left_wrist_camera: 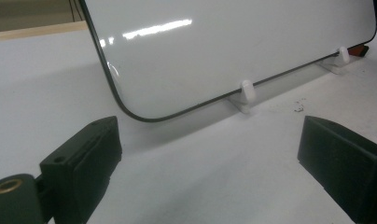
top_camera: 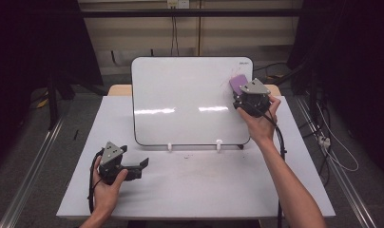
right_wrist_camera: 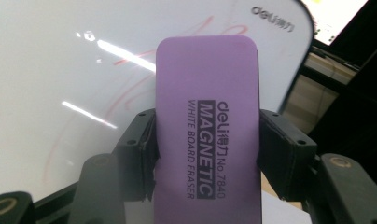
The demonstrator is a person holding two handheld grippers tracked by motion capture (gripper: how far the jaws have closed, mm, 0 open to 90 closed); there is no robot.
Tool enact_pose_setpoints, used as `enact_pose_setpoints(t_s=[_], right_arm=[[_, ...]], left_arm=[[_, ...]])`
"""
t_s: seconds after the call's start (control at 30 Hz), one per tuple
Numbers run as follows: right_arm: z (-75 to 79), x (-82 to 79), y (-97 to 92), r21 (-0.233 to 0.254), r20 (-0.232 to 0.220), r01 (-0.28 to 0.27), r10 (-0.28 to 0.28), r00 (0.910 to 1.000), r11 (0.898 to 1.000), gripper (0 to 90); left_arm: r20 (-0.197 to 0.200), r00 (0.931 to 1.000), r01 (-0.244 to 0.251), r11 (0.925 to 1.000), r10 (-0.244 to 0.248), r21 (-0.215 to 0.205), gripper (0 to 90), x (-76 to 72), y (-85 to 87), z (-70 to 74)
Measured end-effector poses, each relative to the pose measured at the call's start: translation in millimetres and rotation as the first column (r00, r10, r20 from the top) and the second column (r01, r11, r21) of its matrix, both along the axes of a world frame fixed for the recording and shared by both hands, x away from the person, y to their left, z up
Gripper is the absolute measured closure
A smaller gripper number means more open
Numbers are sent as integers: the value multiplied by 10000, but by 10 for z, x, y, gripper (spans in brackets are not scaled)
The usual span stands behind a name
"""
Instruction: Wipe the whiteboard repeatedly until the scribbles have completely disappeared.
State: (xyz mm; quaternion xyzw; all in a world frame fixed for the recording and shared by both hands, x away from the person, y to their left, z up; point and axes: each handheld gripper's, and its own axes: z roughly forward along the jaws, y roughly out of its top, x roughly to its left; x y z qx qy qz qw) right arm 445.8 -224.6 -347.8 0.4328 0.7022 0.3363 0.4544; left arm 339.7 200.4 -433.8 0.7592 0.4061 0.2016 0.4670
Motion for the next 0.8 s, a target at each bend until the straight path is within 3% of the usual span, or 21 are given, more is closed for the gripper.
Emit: enact_pose_setpoints(t_s=[0.2,0.27,0.43,0.8], right_arm=[[-81,-54,147,-207,-113,-334,332,9994,9992,419],[-112,-73,192,-241,-155,-425,421,9990,9988,419],[-209,-141,327,-338,-204,-769,762,9969,9965,419],[-422,-300,648,-627,-477,-1691,1663,9849,9836,419]], left_arm=[[-69,9999,-112,9997,111,-225,60,-2,46,1],[-39,9999,-110,9999,110,-48,60,-10,51,4],[5,10000,-96,9999,96,-51,60,-10,43,6],[-118,9997,220,9998,-220,24,59,-57,-40,-18]])
